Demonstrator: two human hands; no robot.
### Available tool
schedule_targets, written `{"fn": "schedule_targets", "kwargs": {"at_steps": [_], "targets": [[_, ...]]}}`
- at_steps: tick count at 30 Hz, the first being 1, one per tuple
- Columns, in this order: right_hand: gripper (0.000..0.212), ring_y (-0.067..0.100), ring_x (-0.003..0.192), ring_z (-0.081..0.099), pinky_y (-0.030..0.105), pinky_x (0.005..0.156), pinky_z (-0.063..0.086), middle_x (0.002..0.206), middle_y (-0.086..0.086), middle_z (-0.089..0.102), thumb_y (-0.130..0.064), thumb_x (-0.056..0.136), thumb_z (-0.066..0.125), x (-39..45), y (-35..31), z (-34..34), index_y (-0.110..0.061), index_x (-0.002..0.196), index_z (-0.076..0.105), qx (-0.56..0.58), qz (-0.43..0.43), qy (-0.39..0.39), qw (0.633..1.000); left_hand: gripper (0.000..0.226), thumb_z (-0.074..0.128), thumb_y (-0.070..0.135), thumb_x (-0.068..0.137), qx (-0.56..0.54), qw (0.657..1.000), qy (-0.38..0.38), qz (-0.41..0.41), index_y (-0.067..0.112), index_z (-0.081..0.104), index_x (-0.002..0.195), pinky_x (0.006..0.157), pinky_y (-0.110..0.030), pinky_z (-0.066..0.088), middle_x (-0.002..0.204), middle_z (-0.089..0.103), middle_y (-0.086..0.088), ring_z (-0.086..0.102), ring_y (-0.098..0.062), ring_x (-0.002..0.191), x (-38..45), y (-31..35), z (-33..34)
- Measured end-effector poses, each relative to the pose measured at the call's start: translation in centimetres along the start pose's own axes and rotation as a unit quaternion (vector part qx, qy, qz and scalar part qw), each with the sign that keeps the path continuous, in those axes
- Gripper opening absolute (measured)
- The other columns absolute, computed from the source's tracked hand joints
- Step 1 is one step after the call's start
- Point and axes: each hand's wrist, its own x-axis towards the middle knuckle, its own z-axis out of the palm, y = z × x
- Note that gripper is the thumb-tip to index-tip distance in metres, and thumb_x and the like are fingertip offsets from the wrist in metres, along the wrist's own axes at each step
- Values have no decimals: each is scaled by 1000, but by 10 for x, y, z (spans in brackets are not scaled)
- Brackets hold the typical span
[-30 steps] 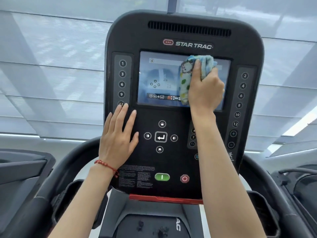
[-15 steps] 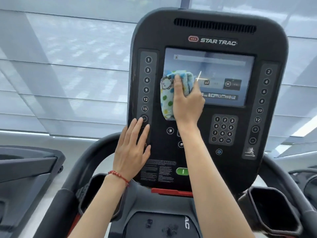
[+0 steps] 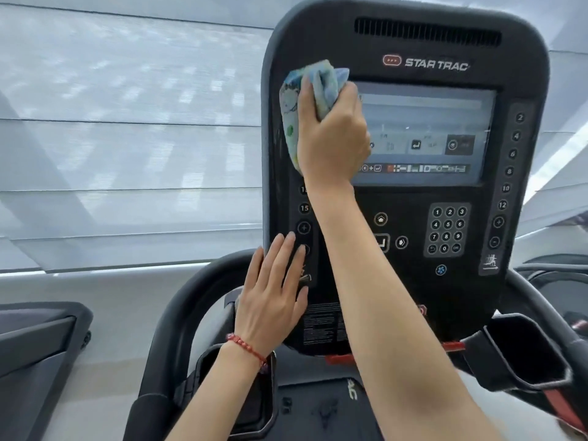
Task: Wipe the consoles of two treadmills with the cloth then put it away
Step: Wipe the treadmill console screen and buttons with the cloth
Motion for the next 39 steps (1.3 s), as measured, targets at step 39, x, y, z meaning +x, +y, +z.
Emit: {"fn": "schedule_targets", "kwargs": {"at_steps": [39], "targets": [[47,17,49,56,22,43,39,61,5,58,-46,86,54,-112,66,-73,-2,72,59,-69,12,-27,997,50,50,21,91,20,999,-18,19,-4,41,133,108,-51,30,141,38,-24,32,-36,134,6,-8,-11]]}}
